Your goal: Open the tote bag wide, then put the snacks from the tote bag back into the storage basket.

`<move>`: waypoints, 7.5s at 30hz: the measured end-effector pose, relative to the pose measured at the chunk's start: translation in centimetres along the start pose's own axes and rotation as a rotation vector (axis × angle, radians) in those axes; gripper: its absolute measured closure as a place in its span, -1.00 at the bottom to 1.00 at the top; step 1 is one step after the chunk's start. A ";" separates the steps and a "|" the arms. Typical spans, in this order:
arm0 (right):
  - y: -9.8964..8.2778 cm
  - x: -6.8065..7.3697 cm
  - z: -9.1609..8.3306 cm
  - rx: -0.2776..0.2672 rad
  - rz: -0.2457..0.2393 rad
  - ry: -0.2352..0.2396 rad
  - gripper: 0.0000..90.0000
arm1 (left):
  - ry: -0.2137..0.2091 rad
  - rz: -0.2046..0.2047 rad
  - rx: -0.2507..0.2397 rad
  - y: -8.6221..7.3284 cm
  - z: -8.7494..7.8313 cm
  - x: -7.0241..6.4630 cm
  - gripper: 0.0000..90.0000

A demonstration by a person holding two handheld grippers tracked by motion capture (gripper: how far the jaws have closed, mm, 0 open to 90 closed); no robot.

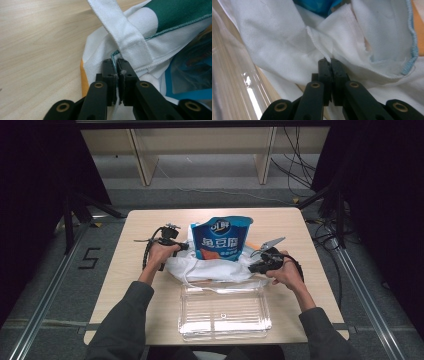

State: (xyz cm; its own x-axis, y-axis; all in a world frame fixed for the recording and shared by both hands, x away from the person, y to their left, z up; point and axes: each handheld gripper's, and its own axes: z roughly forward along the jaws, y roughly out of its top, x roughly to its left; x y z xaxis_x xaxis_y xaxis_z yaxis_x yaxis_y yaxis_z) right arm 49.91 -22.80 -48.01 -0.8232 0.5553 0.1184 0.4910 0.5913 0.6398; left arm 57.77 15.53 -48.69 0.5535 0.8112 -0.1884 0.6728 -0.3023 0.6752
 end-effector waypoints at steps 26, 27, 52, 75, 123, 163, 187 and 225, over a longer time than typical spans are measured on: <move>2.1 0.9 -8.2 -0.246 0.051 -0.104 0.12 | -0.123 0.112 -0.247 -5.5 -11.4 -4.7 -0.15; 2.2 1.1 -8.3 -0.241 0.038 -0.112 0.08 | -0.124 0.109 -0.251 -6.1 -11.7 -4.9 -0.19; 6.9 2.6 -10.3 -0.151 -0.079 -0.150 -0.34 | 0.019 0.122 -0.188 -15.9 -13.4 -6.5 -0.49; 11.9 3.6 -12.2 -0.085 -0.152 -0.180 -0.40 | 0.037 0.111 -0.191 -17.4 -13.3 -7.4 -0.53; 21.5 5.5 -6.0 0.122 -0.358 -0.104 0.57 | 0.028 0.120 -0.207 -17.5 -13.8 -7.2 -0.53; 25.8 8.6 -13.4 0.074 -0.590 -0.155 1.00 | 0.042 0.133 -0.186 -17.5 -13.6 -7.2 -0.53; 24.7 14.1 -18.1 0.059 -0.652 -0.175 1.00 | 0.053 0.126 -0.208 -17.4 -13.7 -7.0 -0.54; 18.3 19.7 -16.9 0.125 -0.676 -0.029 1.00 | 0.059 0.131 -0.207 -17.5 -13.8 -6.8 -0.54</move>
State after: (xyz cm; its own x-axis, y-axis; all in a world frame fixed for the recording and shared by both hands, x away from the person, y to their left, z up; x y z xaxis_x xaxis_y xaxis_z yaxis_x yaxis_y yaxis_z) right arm 37.90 -10.96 -21.08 -0.9531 0.0555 -0.2976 -0.0969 0.8754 0.4735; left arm 35.45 22.21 -49.33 0.5958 0.8014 -0.0522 0.4792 -0.3026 0.8239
